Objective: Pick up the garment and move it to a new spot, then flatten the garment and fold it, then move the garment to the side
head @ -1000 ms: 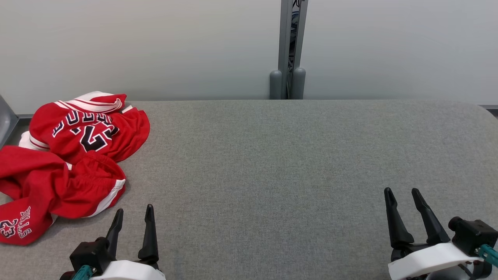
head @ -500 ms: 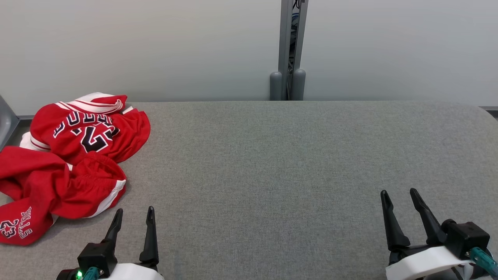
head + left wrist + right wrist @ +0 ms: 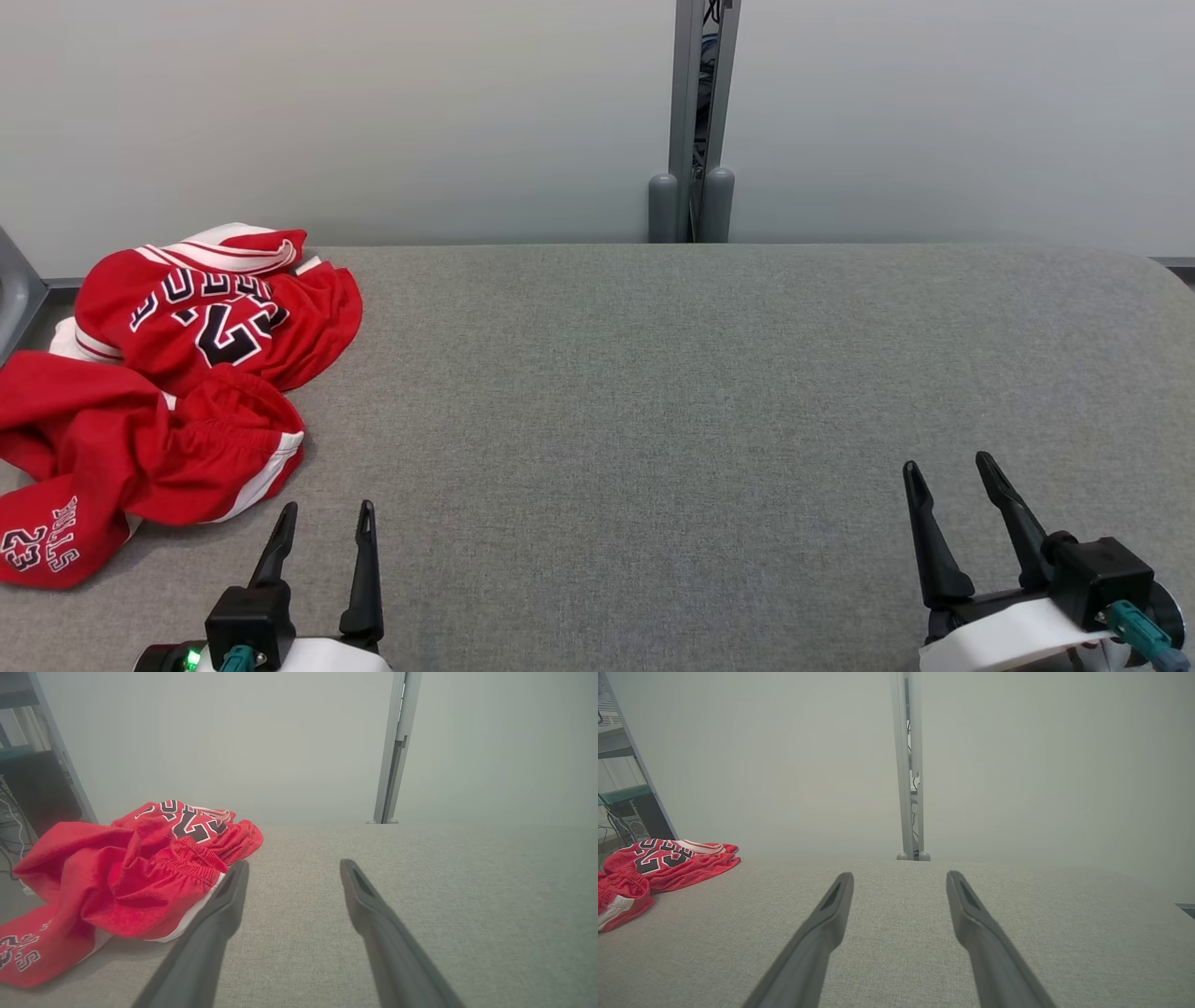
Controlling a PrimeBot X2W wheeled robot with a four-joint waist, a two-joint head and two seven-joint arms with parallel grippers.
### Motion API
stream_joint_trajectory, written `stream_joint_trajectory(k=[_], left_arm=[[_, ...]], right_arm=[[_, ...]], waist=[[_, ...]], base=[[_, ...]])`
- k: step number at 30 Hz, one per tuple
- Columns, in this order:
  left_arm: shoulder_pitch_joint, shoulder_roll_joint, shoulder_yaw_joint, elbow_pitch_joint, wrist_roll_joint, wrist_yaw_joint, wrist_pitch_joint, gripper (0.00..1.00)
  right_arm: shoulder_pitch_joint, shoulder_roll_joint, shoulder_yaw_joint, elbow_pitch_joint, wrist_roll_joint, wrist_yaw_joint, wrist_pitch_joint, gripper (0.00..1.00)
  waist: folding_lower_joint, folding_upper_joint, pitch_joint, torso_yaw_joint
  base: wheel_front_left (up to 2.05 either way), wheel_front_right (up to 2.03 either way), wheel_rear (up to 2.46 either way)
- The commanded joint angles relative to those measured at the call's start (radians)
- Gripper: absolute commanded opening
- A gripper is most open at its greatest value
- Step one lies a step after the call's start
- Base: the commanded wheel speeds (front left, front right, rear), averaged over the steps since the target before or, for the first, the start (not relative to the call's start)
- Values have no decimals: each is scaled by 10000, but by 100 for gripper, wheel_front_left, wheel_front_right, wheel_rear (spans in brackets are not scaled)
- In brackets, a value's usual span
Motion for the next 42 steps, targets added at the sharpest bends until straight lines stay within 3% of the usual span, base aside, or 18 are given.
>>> stream_joint_trajectory(k=[1,42], left_arm=[[-67,51,22,12,214,72,-69,100],[-206,3,56,307,213,34,-108,100]], right_arm=[[55,-90,14,0,-236,17,-140,100],[75,-92,-217,116,-243,18,-200,100]], waist=[[0,0,0,5],[0,0,48,209]], base=[[0,0,0],[0,0,0]])
